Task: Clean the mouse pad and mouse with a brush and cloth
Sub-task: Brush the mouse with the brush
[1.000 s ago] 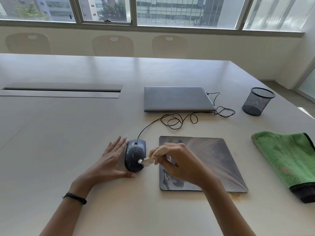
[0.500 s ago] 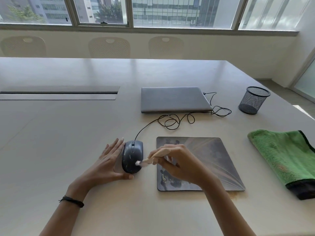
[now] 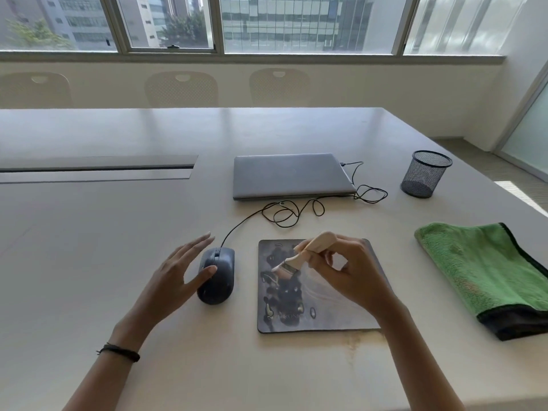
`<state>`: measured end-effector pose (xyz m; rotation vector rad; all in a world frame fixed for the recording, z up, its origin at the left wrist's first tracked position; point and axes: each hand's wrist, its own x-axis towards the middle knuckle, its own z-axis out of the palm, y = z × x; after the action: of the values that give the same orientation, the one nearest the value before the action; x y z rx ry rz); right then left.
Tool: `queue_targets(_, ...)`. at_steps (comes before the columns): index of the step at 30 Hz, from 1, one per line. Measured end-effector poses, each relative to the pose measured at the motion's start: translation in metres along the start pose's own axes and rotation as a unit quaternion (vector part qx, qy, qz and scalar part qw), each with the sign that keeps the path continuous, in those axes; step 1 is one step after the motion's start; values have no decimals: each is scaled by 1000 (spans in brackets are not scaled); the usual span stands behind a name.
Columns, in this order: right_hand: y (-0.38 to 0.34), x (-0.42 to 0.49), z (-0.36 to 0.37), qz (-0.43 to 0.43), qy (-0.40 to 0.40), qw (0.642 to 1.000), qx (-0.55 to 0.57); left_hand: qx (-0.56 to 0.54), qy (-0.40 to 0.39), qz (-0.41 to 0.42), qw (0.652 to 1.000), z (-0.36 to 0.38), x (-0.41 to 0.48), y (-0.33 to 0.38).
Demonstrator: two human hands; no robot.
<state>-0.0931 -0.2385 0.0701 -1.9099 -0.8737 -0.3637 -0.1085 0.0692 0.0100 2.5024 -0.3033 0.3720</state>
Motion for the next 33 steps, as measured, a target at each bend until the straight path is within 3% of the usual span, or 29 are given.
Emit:
queue_targets(7, 8, -6, -31, 34, 32, 998, -32, 16, -10, 61, 998, 16, 20, 31)
queue_targets(18, 30, -13, -79, 81, 195, 973, -95, 51, -83, 181, 979, 69, 88, 108)
queue_targets(26, 56, -30, -120, 148, 345, 914, -151, 36, -171, 177, 969, 128, 147, 150)
queue_targets(33, 61, -38, -155, 169, 378, 896, -161, 43, -232, 171, 957, 169, 179, 193)
